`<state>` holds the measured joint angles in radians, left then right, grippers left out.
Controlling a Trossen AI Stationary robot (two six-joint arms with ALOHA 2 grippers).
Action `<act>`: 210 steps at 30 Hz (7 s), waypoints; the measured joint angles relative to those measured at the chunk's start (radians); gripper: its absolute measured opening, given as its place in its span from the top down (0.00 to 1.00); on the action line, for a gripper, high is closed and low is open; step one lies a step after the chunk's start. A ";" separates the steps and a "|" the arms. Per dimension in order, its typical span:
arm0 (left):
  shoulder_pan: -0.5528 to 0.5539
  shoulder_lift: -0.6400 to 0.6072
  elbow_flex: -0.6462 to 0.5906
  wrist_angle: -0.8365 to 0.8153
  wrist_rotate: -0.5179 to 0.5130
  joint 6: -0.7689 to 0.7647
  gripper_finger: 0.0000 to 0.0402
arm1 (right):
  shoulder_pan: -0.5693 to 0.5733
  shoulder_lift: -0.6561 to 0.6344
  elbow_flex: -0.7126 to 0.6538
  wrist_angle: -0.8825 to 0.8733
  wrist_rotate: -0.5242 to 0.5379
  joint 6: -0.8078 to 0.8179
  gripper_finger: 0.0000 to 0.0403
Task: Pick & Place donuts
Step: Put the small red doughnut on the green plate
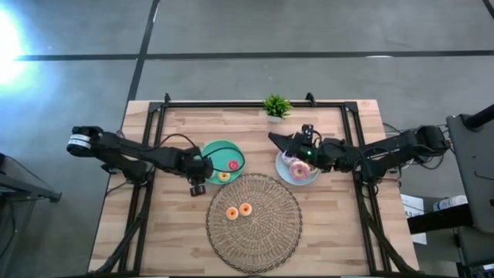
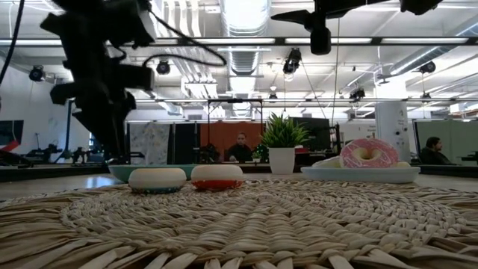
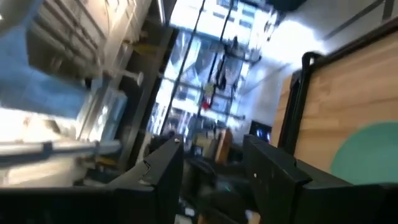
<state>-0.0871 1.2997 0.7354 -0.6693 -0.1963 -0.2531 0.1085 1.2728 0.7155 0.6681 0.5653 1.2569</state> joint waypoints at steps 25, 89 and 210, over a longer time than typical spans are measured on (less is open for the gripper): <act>-0.255 -0.384 0.029 0.049 -0.121 -0.410 0.73 | 0.115 0.053 0.022 -0.314 -0.416 -0.125 0.67; -0.399 -0.408 0.029 0.187 -0.249 -0.475 0.73 | 0.210 0.795 0.766 -1.082 -0.590 -1.366 0.53; -0.283 -0.052 0.032 0.738 -0.972 0.227 0.64 | -0.022 0.561 0.425 0.061 -0.011 0.472 0.97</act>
<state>-0.3705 1.2481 0.7677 0.0683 -1.1685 -0.0266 0.0868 1.8339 1.1406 0.7292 0.5541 1.7290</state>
